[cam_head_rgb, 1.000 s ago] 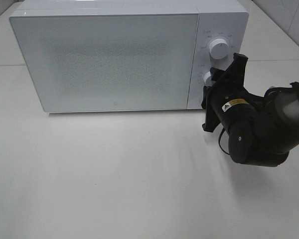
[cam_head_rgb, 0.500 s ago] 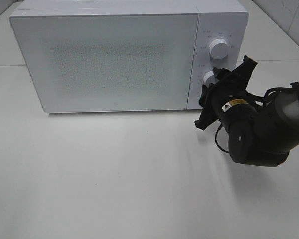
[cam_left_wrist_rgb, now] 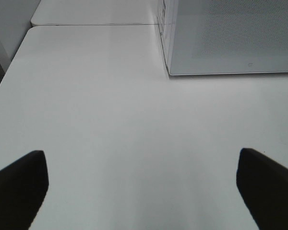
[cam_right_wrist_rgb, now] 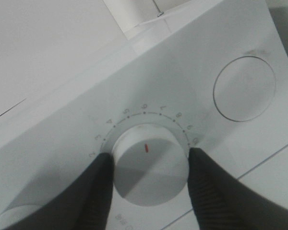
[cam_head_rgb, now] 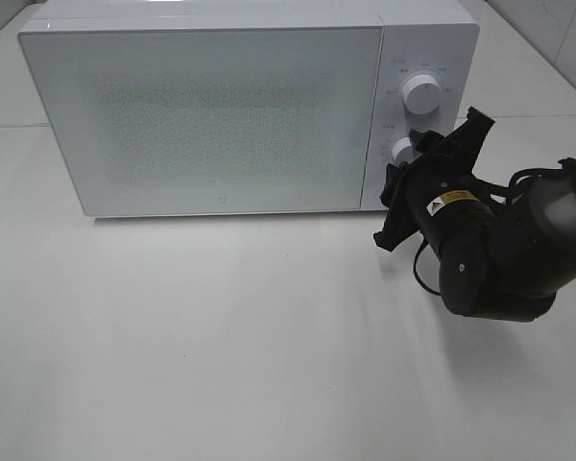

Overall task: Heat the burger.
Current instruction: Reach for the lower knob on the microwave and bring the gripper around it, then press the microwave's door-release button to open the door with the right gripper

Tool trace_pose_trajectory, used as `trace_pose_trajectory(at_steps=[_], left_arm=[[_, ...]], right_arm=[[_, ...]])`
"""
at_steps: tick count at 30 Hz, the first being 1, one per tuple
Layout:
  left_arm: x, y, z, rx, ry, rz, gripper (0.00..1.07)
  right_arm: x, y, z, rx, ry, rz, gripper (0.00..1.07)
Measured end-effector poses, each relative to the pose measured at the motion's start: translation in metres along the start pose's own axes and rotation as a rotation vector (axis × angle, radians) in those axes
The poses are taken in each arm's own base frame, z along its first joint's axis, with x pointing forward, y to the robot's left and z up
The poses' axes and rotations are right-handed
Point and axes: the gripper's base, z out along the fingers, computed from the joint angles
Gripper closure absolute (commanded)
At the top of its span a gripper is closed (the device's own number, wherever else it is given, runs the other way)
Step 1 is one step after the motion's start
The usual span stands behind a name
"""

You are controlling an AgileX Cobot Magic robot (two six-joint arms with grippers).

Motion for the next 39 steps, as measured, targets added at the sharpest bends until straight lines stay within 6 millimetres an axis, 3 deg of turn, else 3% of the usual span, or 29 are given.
trace_pose_trajectory(at_steps=[16,32,39], left_arm=[[0.000,0.000,0.000,0.000,0.000,0.000,0.06],[0.000,0.000,0.000,0.000,0.000,0.000,0.06],[0.000,0.000,0.000,0.000,0.000,0.000,0.06]], right_arm=[[0.000,-0.004,-0.001,0.035,0.001,-0.022,0.30],[0.000,0.002,-0.007,0.026,0.012,-0.031,0.31],[-0.009,0.005,-0.024,0.057,-0.002,-0.049,0.31]])
